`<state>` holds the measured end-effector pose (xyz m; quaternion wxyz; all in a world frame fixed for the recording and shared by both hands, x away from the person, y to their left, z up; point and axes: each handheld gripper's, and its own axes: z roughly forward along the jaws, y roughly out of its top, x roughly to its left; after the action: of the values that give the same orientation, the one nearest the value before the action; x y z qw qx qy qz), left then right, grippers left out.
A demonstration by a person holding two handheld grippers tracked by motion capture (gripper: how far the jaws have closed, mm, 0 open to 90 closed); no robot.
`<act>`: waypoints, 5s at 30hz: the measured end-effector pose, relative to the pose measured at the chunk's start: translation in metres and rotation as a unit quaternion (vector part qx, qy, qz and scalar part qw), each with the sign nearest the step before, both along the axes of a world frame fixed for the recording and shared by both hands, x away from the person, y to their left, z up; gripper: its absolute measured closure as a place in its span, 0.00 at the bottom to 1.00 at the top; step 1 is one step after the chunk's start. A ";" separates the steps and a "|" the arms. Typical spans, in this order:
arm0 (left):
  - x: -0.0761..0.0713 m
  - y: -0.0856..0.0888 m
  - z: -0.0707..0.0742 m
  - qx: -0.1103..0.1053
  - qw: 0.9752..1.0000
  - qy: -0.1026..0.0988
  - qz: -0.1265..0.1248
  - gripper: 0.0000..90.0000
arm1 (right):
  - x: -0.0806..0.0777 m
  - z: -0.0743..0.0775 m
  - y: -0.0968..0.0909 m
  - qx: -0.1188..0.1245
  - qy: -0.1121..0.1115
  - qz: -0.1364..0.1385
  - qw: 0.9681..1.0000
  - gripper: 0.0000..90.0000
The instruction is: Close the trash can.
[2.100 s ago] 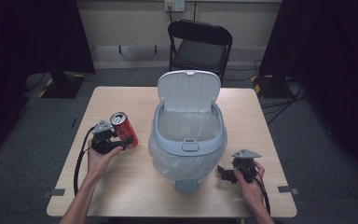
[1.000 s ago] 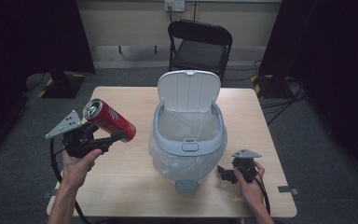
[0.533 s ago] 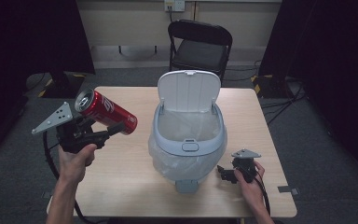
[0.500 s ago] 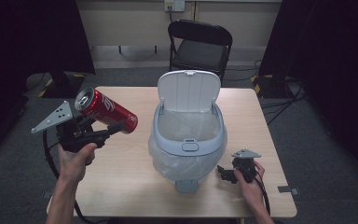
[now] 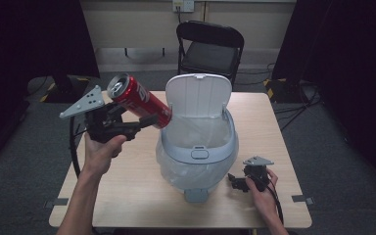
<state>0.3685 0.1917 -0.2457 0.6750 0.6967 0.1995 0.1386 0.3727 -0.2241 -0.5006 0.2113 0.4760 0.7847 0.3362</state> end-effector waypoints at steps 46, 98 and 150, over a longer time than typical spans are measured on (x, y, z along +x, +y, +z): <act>0.046 0.007 -0.019 0.080 0.993 0.061 0.063 0.41 | 0.000 0.000 0.000 -0.001 -0.001 0.000 1.000 0.10; 0.059 -0.057 -0.008 0.120 0.987 0.090 -0.051 0.28 | 0.000 0.000 0.000 -0.001 -0.001 0.000 1.000 0.10; 0.029 -0.085 -0.034 0.139 0.988 0.058 -0.041 0.23 | 0.000 0.000 0.001 -0.002 -0.001 -0.001 1.000 0.10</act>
<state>0.3973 0.1068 -0.2797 0.5636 0.7984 0.1885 0.0969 0.3728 -0.2235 -0.5007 0.2131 0.4761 0.7847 0.3349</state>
